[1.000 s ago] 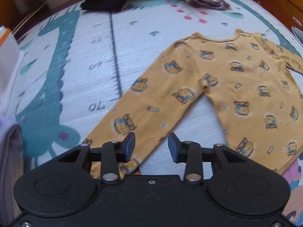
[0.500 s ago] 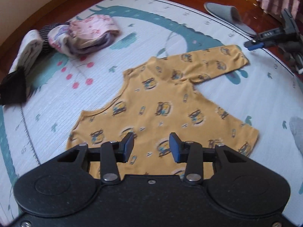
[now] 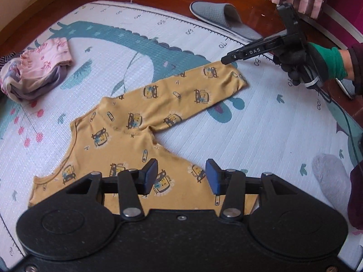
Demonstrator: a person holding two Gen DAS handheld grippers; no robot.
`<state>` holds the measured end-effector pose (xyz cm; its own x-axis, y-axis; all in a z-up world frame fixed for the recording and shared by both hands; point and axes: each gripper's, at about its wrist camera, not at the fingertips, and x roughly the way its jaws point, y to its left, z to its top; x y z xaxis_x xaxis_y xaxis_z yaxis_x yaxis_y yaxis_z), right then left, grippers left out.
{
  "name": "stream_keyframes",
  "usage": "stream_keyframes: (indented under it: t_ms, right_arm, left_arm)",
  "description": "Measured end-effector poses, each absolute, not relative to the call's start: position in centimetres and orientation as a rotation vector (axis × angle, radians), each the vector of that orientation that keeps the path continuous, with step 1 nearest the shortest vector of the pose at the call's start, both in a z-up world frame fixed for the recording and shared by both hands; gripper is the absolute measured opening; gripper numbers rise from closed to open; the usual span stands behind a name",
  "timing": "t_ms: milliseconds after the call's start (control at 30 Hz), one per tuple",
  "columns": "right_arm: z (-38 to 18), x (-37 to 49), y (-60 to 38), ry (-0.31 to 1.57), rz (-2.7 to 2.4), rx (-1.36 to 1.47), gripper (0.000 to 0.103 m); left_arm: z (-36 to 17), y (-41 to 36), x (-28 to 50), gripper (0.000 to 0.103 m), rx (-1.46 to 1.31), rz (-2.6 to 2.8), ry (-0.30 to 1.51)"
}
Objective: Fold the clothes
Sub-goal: 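Pinch the shirt sleeve cuff with the left gripper and lift it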
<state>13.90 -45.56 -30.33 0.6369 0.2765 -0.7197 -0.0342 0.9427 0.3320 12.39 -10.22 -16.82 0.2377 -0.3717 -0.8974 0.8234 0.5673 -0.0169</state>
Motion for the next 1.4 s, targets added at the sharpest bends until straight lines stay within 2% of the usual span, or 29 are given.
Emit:
stream_keyframes:
  t_ms: [67,167,267,667,1000,1233,1400]
  right_arm:
    - [-30.3,13.6,-45.4,0.864,0.175,0.264,0.024]
    - [-30.4,13.4,-45.1,0.867,0.187,0.235,0.013]
    - [-30.0,13.0,-44.4,0.856,0.212,0.178,0.01]
    - [-24.7,11.2,-44.3,0.723,0.291,0.263,0.009]
    - [-20.1,9.0,-41.2,0.656,0.528,0.481,0.009]
    - [-18.9,9.7,-35.7,0.672,0.684,0.484,0.009]
    - [-18.9,9.5,-32.1,0.68,0.749,0.402,0.009]
  left_arm:
    - [-17.9,-10.3,12.7,0.045,0.546,-0.863,1.034]
    - [-18.7,-10.0,13.9,0.045,0.528,-0.849,1.045]
    - [-19.1,-9.5,15.6,0.045,0.509,-0.81,1.042]
    - [-19.2,-6.6,22.3,0.045,0.303,-0.664,1.087]
    - [-19.7,-6.2,27.6,0.045,0.005,-0.633,1.2]
    - [-18.1,-5.9,27.1,0.045,-0.264,-0.781,1.36]
    - [-18.2,-6.4,24.5,0.045,-0.315,-0.836,1.449]
